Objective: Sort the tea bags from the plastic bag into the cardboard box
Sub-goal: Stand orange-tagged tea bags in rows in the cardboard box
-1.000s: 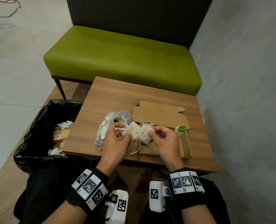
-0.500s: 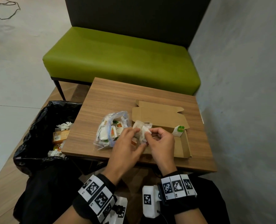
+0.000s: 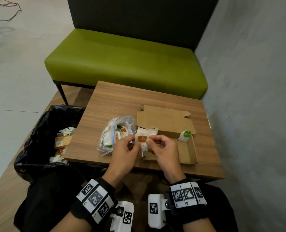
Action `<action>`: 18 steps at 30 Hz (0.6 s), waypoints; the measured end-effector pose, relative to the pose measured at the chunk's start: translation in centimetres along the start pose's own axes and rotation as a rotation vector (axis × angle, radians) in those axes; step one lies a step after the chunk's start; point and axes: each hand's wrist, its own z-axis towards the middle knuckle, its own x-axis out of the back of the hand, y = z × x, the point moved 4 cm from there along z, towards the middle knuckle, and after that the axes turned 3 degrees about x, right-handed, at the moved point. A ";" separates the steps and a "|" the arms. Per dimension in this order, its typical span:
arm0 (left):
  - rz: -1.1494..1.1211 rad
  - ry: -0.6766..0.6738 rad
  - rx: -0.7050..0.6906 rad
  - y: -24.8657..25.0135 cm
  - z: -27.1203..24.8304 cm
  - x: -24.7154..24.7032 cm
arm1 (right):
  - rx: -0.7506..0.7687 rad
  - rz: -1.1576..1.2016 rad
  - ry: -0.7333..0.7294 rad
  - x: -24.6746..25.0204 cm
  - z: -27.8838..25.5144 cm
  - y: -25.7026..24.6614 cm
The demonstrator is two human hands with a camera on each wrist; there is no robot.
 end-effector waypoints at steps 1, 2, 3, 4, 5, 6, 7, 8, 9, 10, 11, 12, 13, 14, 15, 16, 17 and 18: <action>0.003 -0.005 -0.002 -0.1 0.1 0.0 | -0.005 0.005 -0.010 0.0 0.0 0.0; 0.011 -0.007 -0.005 -0.1 0.1 0.0 | -0.004 0.005 -0.015 0.0 0.1 0.0; 0.019 -0.004 -0.011 -0.1 0.1 0.0 | -0.003 0.006 -0.021 0.0 0.1 0.0; 0.030 0.002 -0.018 -0.1 0.1 0.0 | 0.000 0.006 -0.030 0.0 0.1 0.0; 0.044 0.008 -0.026 -0.1 0.2 -0.1 | 0.006 -0.002 -0.042 0.0 0.1 -0.1; 0.055 0.012 -0.031 -0.2 0.2 -0.2 | 0.019 -0.019 -0.055 0.0 0.0 -0.2; 0.055 0.019 -0.033 -0.2 0.1 -0.2 | 0.034 -0.043 -0.065 0.0 0.0 -0.2; 0.050 0.030 -0.029 -0.3 0.1 -0.2 | 0.047 -0.061 -0.070 0.1 -0.1 -0.4; 0.044 0.050 -0.023 -0.4 0.2 0.0 | 0.049 -0.064 -0.068 0.3 -0.1 -0.6; 0.039 0.077 -0.012 -0.5 0.2 0.2 | 0.044 -0.049 -0.056 0.6 -0.1 -0.7; 0.033 0.105 -0.001 -0.7 0.3 0.6 | 0.041 -0.026 -0.032 1.2 0.0 -0.8; 0.028 0.135 0.005 -0.7 0.3 1.0 | 0.046 -0.017 0.007 1.9 0.3 -0.8; 0.029 0.166 0.003 -0.8 0.4 1.4 | 0.060 -0.032 0.059 2.8 0.7 -0.8; 0.028 0.193 -0.005 -0.7 0.4 1.8 | 0.071 -0.072 0.111 3.7 1.2 -0.6; 0.022 0.214 -0.013 -0.7 0.4 2.2 | 0.070 -0.124 0.146 4.5 1.7 -0.4; 0.014 0.226 -0.021 -0.6 0.3 2.4 | 0.055 -0.183 0.153 5.1 2.2 -0.1; 0.010 0.233 -0.027 -0.4 0.3 2.6 | 0.033 -0.248 0.129 5.4 2.8 0.3; 0.009 0.236 -0.031 -0.3 0.3 2.7 | 0.003 -0.305 0.082 5.5 3.2 0.6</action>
